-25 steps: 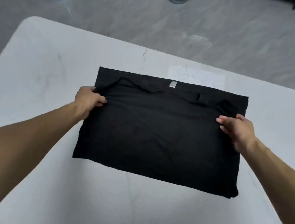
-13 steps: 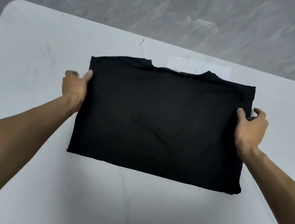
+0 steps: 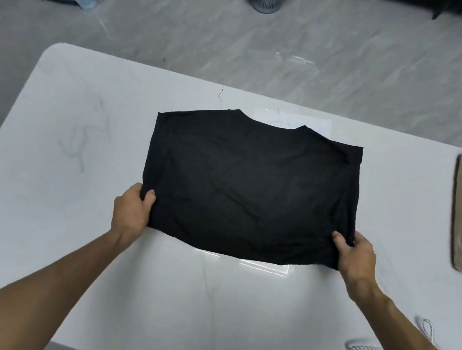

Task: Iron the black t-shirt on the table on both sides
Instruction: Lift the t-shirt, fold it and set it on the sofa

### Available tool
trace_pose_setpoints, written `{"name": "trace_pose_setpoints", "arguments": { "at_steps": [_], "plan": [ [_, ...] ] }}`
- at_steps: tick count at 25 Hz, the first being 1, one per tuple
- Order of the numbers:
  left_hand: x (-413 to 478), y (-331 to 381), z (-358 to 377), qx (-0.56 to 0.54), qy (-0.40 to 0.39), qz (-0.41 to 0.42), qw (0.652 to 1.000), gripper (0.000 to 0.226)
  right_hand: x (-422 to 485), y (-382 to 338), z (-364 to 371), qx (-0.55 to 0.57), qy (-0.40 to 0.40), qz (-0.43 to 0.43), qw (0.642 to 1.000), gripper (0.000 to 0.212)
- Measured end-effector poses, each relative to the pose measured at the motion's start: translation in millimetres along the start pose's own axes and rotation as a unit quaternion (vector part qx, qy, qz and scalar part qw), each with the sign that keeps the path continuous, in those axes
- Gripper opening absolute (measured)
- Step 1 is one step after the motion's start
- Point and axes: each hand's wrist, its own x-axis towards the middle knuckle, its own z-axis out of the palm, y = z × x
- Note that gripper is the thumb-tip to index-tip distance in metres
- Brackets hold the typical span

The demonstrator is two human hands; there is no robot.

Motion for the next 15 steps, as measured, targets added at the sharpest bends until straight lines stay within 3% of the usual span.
{"name": "trace_pose_setpoints", "arguments": {
  "at_steps": [4,9,15],
  "plan": [
    [-21.2,70.2,-75.4,-0.148,-0.055,-0.013,0.987,0.017,-56.2,-75.2,-65.3,0.17,-0.016,-0.026,0.985,0.013],
    [-106.5,153.4,-172.9,-0.184,-0.123,0.076,0.972,0.018,-164.8,-126.9,-170.0,0.201,-0.03,-0.077,0.976,0.011],
    [-255.4,261.7,-229.9,-0.187,-0.189,0.201,0.943,0.01,-283.1,-117.5,-315.8,0.231,-0.012,-0.123,0.965,0.003]
  ]
}}
